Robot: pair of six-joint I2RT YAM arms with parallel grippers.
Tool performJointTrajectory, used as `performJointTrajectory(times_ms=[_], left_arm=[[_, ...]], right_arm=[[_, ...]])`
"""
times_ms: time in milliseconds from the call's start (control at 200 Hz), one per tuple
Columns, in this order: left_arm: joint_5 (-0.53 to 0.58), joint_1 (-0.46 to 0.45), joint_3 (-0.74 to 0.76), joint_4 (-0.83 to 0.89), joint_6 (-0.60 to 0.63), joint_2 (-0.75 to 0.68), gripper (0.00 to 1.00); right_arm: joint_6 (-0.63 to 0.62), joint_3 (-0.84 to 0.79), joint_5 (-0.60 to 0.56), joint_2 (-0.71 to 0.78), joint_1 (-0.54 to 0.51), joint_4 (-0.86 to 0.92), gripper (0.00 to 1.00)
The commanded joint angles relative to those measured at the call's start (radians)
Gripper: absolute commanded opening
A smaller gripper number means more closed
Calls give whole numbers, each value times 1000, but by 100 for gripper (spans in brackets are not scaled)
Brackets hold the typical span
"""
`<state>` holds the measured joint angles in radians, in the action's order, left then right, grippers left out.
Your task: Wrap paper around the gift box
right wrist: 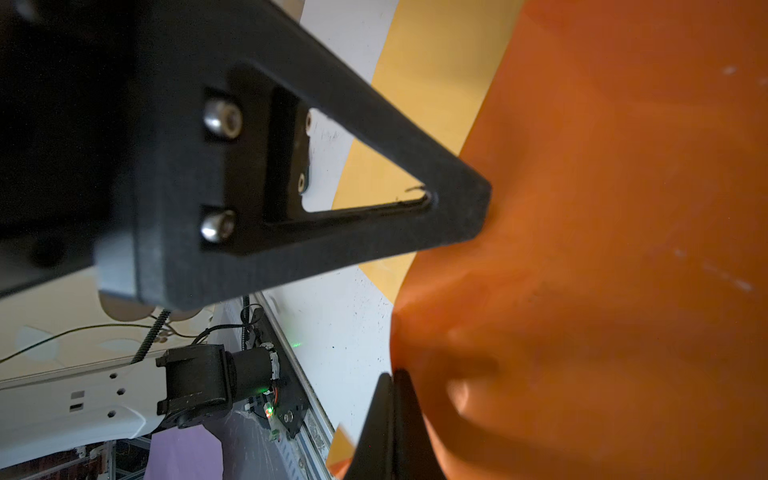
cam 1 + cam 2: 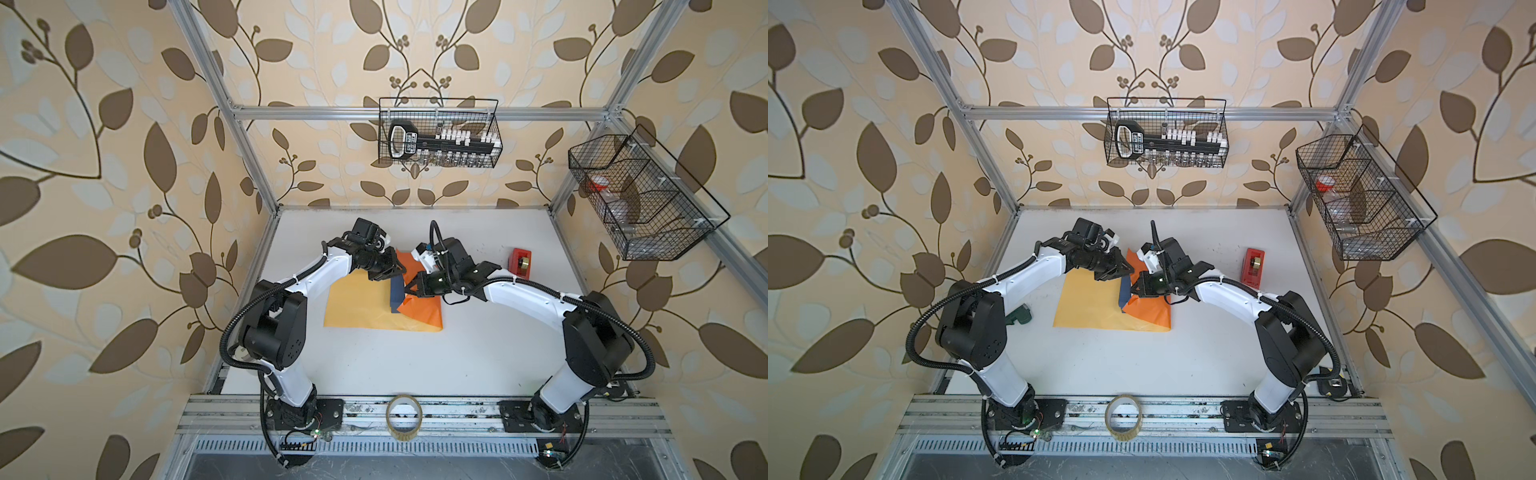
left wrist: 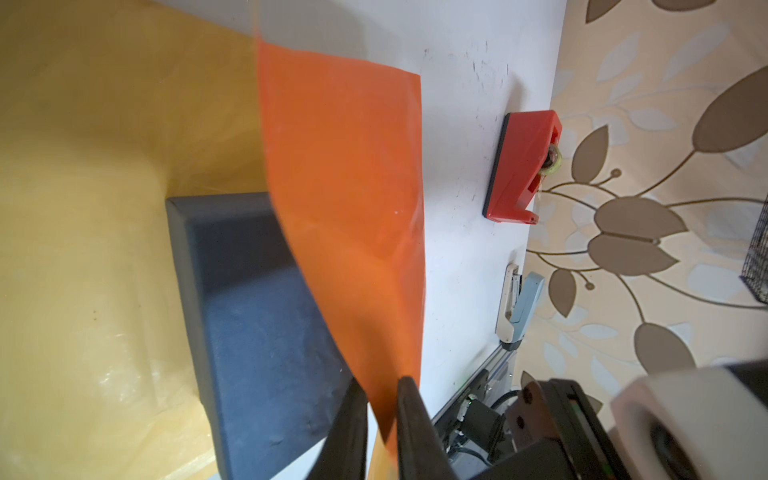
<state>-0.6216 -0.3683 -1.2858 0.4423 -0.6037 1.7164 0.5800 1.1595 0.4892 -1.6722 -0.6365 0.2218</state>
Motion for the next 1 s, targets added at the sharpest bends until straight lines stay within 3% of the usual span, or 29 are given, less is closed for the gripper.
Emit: performJointTrajectory(times_ms=[0, 70, 145, 345, 615, 725, 825, 995], left_arm=[[-3, -9, -15, 11, 19, -1, 6], [-4, -9, -12, 10, 24, -3, 0], [-1, -8, -14, 14, 37, -4, 0], [66, 19, -37, 96, 129, -23, 0], [149, 69, -6, 123, 228, -34, 0], [171, 69, -29, 154, 259, -13, 0], [186, 68, -24, 150, 268, 11, 0], [229, 66, -32, 173, 290, 45, 0]], right_arm=[[0, 36, -9, -12, -8, 3, 0], [-4, 30, -9, -2, -10, -6, 0], [-15, 38, -10, -1, -9, 12, 2], [-46, 41, -12, 68, 9, 81, 30], [-66, -87, -75, 234, 153, 118, 53], [-32, -125, -129, 226, 192, 106, 63], [-6, -153, -171, 194, 192, 56, 85], [15, -120, -175, 101, 166, 41, 93]])
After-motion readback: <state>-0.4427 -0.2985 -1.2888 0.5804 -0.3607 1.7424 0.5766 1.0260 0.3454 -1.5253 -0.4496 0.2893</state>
